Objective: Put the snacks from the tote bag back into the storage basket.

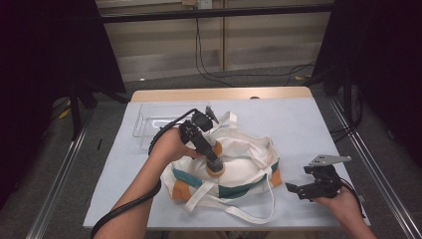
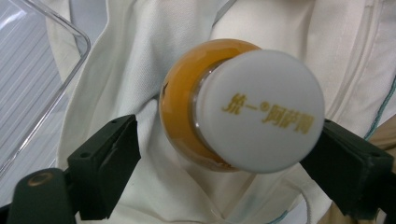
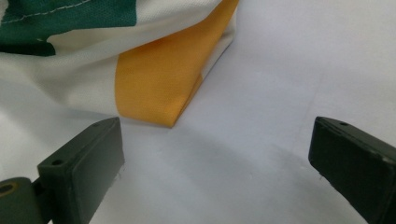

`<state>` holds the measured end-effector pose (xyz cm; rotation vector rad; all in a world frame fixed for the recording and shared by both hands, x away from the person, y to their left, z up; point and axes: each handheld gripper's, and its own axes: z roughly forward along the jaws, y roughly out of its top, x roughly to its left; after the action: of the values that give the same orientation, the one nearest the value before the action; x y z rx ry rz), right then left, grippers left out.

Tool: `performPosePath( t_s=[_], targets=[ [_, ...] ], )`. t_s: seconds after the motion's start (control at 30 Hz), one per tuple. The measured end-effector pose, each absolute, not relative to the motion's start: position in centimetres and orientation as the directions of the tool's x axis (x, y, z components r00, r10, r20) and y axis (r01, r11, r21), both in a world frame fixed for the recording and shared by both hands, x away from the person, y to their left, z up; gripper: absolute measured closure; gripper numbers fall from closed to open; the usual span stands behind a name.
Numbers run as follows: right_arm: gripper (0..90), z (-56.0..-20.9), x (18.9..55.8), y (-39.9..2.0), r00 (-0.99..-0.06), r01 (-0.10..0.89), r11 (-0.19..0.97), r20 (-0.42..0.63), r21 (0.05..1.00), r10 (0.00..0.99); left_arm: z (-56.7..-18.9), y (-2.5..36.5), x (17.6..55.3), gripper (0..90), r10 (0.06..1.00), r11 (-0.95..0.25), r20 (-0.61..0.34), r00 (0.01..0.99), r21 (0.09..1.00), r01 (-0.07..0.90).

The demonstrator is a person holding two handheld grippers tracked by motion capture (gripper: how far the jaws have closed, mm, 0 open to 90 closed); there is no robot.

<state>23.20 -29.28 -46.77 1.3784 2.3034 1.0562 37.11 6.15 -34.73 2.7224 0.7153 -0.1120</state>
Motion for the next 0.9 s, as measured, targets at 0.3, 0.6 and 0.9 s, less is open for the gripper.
performPosePath(
  t_s=[0.3, 0.6, 0.9],
  targets=[
    [3.1, -46.8, 23.2, -29.2, -0.521, 0.658, 0.288, 0.145, 0.696, 0.841, -34.8, 5.6, 37.1, 18.3, 0.463, -0.821, -0.158, 0.872, 0.293, 0.489],
    [3.1, -46.8, 23.2, -29.3, -0.522, 0.656, 0.289, 0.144, 0.697, 0.841, -35.1, 5.2, 37.3, 21.2, 0.463, -0.829, -0.153, 0.873, 0.272, 0.488],
    [3.1, -46.8, 23.2, -29.2, -0.521, 0.656, 0.287, 0.144, 0.698, 0.841, -35.2, 5.1, 37.5, 25.6, 0.459, -0.837, -0.15, 0.876, 0.258, 0.483]
  ],
)
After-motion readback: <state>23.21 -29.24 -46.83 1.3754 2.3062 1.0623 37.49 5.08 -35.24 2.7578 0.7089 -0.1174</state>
